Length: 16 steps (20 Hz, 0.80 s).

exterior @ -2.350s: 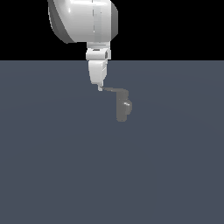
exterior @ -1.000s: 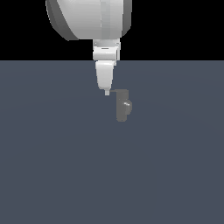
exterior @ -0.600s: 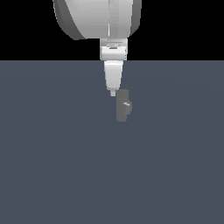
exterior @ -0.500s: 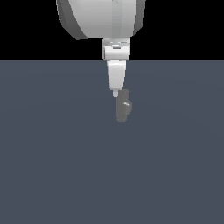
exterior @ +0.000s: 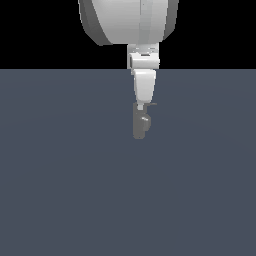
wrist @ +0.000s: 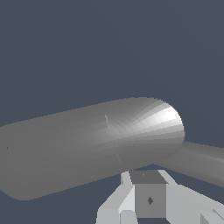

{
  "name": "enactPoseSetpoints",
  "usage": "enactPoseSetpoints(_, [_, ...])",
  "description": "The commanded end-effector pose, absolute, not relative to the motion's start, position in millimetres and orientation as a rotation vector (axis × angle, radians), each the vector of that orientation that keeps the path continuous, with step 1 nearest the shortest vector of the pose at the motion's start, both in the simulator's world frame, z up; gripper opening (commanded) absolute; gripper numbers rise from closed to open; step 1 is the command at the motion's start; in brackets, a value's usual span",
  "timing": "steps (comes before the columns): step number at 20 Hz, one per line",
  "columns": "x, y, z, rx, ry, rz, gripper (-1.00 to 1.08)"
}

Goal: Turn on the faucet by rotating a designated handle.

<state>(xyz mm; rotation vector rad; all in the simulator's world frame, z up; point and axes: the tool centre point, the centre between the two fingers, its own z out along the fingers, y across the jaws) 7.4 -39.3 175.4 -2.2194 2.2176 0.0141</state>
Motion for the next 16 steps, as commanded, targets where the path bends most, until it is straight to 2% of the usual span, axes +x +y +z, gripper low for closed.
enactPoseSetpoints(1, [14.8, -64.7, 174.5, -2.190, 2.246, 0.003, -1.00])
enactPoseSetpoints(16, [41.0, -131.9, 173.2, -2.158, 2.283, 0.000, -1.00])
